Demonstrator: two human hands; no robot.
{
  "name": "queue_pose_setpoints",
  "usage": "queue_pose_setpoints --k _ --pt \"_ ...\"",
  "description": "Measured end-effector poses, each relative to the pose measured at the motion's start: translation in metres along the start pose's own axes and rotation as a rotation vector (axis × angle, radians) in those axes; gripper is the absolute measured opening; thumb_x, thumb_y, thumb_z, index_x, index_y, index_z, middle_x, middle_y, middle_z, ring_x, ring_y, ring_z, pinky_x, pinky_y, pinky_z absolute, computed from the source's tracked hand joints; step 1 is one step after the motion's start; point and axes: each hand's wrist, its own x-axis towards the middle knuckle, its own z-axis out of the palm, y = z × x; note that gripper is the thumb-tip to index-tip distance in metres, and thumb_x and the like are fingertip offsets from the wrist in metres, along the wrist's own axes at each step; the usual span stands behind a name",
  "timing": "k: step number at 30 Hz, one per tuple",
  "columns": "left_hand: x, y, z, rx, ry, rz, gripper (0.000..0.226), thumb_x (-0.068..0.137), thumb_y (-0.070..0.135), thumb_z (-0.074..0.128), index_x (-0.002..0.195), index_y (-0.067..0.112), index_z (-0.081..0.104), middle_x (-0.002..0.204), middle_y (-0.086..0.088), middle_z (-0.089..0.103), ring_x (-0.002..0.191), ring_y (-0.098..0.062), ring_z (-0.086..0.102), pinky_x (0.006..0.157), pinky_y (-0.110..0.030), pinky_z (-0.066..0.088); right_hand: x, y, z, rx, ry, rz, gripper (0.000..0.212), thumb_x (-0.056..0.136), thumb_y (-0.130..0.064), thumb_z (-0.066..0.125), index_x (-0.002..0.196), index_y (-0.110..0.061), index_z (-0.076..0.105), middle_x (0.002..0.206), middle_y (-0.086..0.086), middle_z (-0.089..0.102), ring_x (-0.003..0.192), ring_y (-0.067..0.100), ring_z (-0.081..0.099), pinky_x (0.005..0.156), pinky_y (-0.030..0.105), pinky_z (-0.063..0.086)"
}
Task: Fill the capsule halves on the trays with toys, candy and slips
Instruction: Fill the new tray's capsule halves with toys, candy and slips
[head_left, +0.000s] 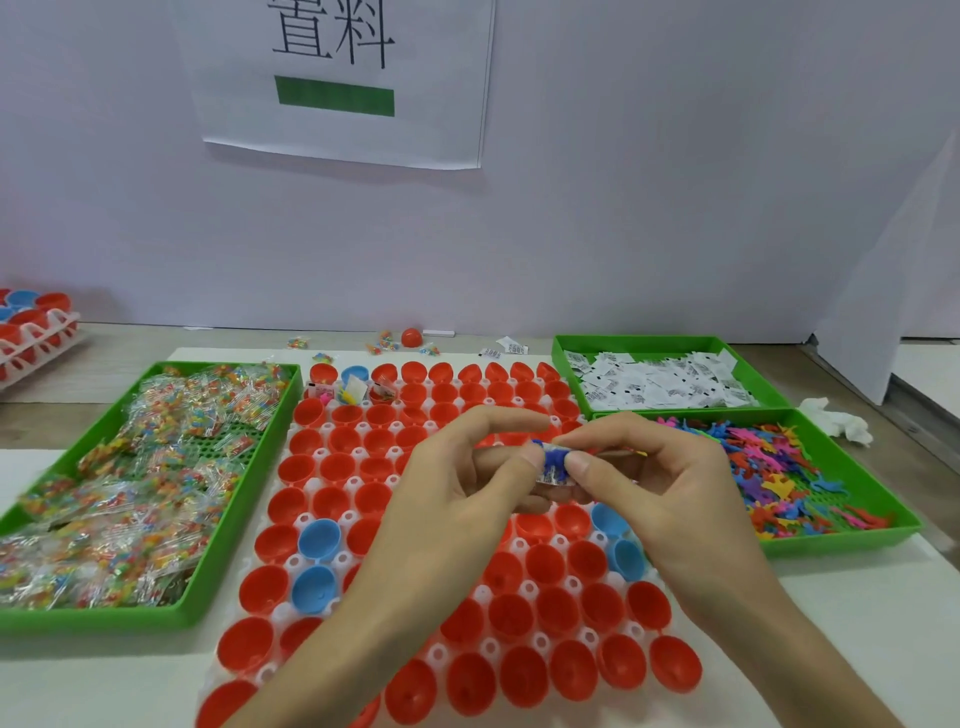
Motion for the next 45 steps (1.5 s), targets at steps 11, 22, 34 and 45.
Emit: queue_pose_setpoints --k 11,22,34,45 --pt "0.003 0.001 -0.009 -0.170 0.119 -0.047 0.014 0.086 -0.001 0.072 0.081 0.012 0.078 0.086 -0.010 0.078 0.079 -0.024 0.077 0.071 -0.022 0.059 0.001 -0.008 0.012 0.018 -0.014 -0.089 0.010 0.076 -0.029 0.075 0.086 -0.030 0.077 0.087 0.000 0.075 0.081 0.012 0.072 0.074 0.021 0.056" --pt "0.029 0.023 -0.091 0.101 0.328 -0.024 0.019 0.083 0.002 0.076 0.087 0.020 0.079 0.084 0.000 0.078 0.078 -0.010 0.073 0.065 -0.015 0.055 0.092 -0.026 0.071 -0.184 -0.177 -0.102 0.016 0.082 -0.009 0.078 0.079 -0.024 0.077 0.078 -0.002 0.076 0.075 0.012 0.072 0.070 0.019 0.055" --pt "0.017 0.052 -0.201 0.148 0.622 -0.017 0.014 0.096 0.012 0.061 0.100 0.022 0.071 0.110 -0.006 0.074 0.100 -0.020 0.070 0.086 -0.033 0.054 0.163 0.042 0.113 -0.764 -0.252 0.035 0.033 0.076 -0.016 0.079 0.054 -0.037 0.065 0.054 -0.021 0.060 0.058 -0.004 0.057 0.055 0.019 0.038" --pt "0.010 0.050 -0.230 0.268 0.615 -0.081 0.014 0.098 0.016 0.060 0.097 0.025 0.071 0.098 0.001 0.075 0.087 -0.015 0.070 0.076 -0.029 0.051 0.173 0.035 0.130 -0.886 -0.342 0.136 0.015 0.078 -0.006 0.070 0.076 -0.017 0.080 0.070 -0.015 0.066 0.073 0.003 0.062 0.054 0.020 0.043"
